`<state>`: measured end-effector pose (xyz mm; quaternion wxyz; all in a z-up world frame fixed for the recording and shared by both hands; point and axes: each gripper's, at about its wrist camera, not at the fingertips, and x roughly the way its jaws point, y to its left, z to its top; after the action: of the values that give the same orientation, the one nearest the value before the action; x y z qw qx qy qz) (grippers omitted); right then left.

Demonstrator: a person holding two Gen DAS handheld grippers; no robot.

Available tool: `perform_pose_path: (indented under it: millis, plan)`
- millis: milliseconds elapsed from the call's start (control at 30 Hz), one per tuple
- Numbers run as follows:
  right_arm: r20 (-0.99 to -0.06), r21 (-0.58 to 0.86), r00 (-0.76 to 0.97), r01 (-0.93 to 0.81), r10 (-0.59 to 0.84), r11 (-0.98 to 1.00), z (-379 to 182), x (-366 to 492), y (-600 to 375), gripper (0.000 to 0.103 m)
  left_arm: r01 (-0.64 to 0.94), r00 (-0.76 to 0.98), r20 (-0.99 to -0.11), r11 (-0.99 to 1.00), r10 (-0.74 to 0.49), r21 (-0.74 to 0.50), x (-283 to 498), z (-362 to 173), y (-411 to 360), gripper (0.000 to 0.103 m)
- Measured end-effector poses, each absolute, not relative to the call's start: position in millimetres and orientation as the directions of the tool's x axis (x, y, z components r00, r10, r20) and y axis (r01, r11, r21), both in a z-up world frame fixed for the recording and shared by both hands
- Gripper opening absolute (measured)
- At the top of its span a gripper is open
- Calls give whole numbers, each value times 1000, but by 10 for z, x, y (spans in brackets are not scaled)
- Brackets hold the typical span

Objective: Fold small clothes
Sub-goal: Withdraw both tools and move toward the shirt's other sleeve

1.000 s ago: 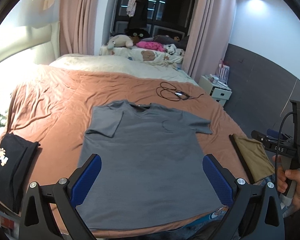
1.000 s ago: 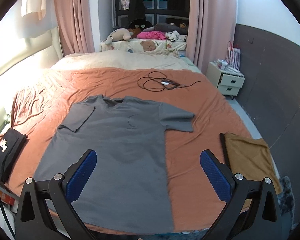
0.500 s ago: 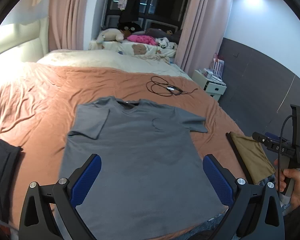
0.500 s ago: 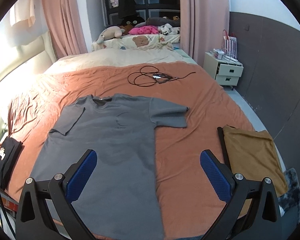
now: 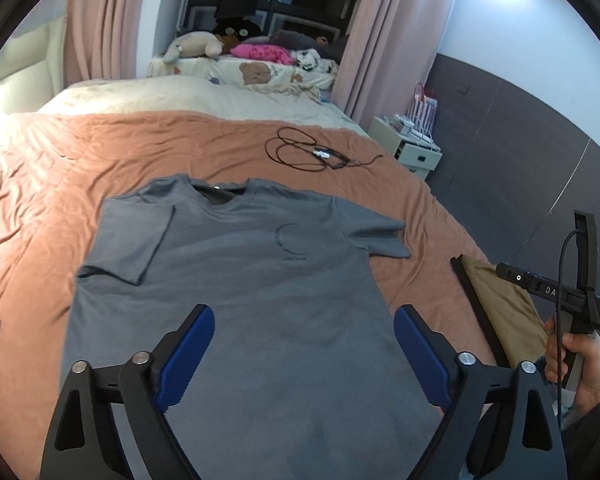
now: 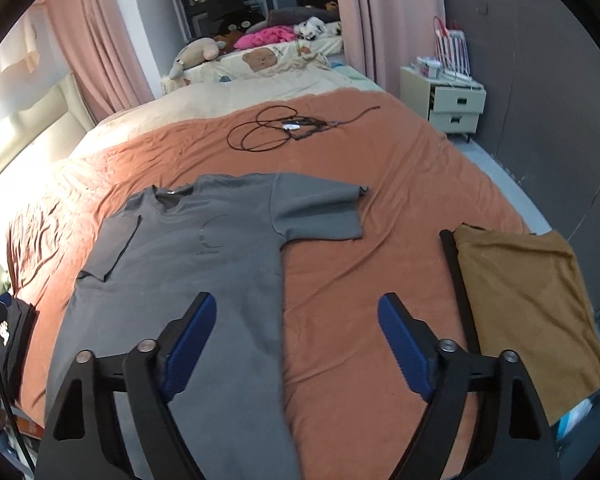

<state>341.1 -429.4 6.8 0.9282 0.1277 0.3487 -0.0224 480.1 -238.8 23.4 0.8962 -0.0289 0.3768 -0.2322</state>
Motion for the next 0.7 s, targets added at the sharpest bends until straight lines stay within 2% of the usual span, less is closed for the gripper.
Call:
perform_pose_path:
  millis: [167,333,600,700]
  plan:
    - [-668,281,740,149,81,948,-101,3695,-4548,76,402,583,-686,888,-435,-222,5057,73,-2607,82]
    - [-678,333,726,166,114,928,-273,3942,-4747,67,404,559,-707,887,-433,-224,5322,-79,-2832,72]
    - [-688,389,712,202,137,899,-542,4292,-4996,61,427,523,-735,879,-431,-212,5670,-299,-3227,62]
    - [-691,418,706,217,153,882,-647,4416,-5070,54,435,509,-744,875,-433,-211,5786,-374,-3350,58]
